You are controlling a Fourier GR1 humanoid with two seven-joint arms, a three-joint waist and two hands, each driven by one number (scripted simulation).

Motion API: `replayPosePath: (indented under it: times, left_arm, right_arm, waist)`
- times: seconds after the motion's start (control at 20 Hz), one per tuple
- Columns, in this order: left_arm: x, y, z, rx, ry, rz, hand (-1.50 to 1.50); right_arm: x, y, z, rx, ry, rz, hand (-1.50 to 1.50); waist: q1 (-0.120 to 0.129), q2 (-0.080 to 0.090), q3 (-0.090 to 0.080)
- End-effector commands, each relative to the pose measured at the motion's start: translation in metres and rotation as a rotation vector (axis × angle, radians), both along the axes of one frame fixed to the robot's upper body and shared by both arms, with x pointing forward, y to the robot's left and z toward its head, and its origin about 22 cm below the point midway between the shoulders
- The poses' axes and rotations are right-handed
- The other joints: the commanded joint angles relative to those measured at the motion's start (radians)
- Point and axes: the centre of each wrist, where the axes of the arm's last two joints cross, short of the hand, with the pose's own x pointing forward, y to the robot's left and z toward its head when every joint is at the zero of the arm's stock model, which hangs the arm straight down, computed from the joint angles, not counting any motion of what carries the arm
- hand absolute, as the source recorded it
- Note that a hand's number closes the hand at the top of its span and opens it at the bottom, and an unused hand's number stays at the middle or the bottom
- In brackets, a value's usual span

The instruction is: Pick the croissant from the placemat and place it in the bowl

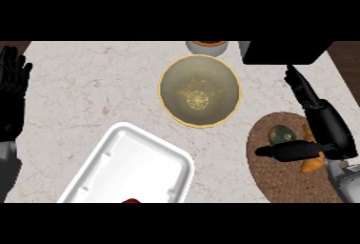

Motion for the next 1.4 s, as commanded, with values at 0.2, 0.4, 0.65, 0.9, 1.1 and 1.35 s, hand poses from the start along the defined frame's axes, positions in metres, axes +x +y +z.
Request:
replayPosePath:
  times: [0.2,0.4,0.65,0.9,1.1,1.35]
  left_arm:
    - [-0.008,0.001,-0.026,-0.074,0.038,-0.052,0.00]
    - [-0.008,0.004,-0.017,-0.076,0.044,-0.047,0.00]
    - [-0.006,0.008,-0.021,-0.066,0.039,-0.028,0.00]
    - [-0.002,0.013,-0.016,-0.077,0.048,-0.040,0.00]
    - [0.003,0.011,-0.011,-0.075,0.027,-0.055,0.00]
    - [0.011,-0.004,-0.020,-0.067,0.034,-0.065,0.00]
  right_arm:
    - [-0.060,0.027,-0.042,-0.303,-0.175,-0.091,-1.50]
    - [-0.071,0.014,-0.006,-0.499,-0.138,-0.168,-1.50]
    - [-0.086,-0.001,0.041,-0.708,-0.028,-0.276,-1.50]
    - [-0.090,-0.007,0.074,-0.960,0.241,-0.246,-1.50]
    - [-0.095,0.009,0.095,-1.038,0.383,-0.194,-1.50]
    - [-0.100,0.021,0.112,-1.139,0.509,-0.151,-1.50]
  waist:
    - [-0.014,-0.002,0.005]
    - [-0.017,-0.006,0.003]
    - [-0.034,-0.008,0.001]
    - [-0.025,-0.001,0.000]
    - [0.002,0.005,0.003]
    - [0.003,0.006,0.004]
